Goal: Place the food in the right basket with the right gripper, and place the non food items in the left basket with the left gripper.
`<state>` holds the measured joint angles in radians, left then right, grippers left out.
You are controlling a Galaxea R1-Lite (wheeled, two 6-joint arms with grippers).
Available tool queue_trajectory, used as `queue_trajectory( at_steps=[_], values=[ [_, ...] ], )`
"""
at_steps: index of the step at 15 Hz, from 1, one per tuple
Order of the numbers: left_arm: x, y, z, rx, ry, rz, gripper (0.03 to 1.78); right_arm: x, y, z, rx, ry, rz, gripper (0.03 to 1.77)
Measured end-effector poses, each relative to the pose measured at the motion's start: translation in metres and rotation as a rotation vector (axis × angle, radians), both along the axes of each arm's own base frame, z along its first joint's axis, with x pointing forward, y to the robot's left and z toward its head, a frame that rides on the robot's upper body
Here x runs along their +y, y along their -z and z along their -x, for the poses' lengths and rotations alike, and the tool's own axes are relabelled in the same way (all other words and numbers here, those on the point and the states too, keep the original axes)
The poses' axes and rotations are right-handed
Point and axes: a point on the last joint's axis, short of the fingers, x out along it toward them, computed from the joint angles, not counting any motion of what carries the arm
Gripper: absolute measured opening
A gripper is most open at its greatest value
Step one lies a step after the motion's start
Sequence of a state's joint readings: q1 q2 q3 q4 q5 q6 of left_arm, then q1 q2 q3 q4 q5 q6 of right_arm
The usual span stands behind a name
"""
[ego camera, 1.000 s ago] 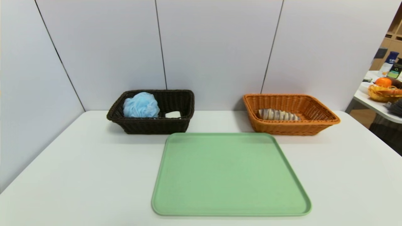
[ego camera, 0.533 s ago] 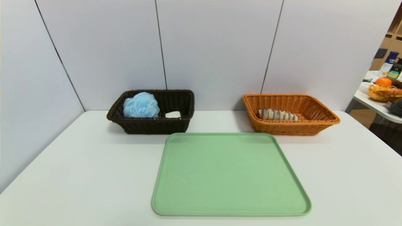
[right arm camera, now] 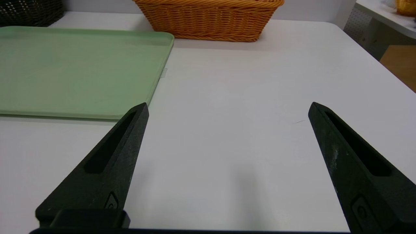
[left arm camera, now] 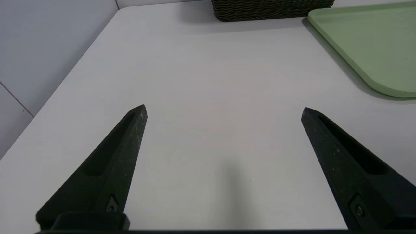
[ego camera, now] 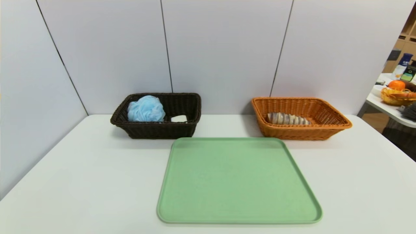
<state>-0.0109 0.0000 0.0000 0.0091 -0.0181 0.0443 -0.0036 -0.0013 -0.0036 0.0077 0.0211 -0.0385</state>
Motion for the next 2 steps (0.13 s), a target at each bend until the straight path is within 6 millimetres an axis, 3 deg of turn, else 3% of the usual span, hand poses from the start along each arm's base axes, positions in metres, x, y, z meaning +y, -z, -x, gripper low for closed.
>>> queue_trajectory(
  at_steps=[2],
  values=[
    [0.0,0.0,0.0,0.0,0.0,0.0,1.69,-0.0001,0.0,0.0,0.0,0.006,-0.008,1.7]
  ],
)
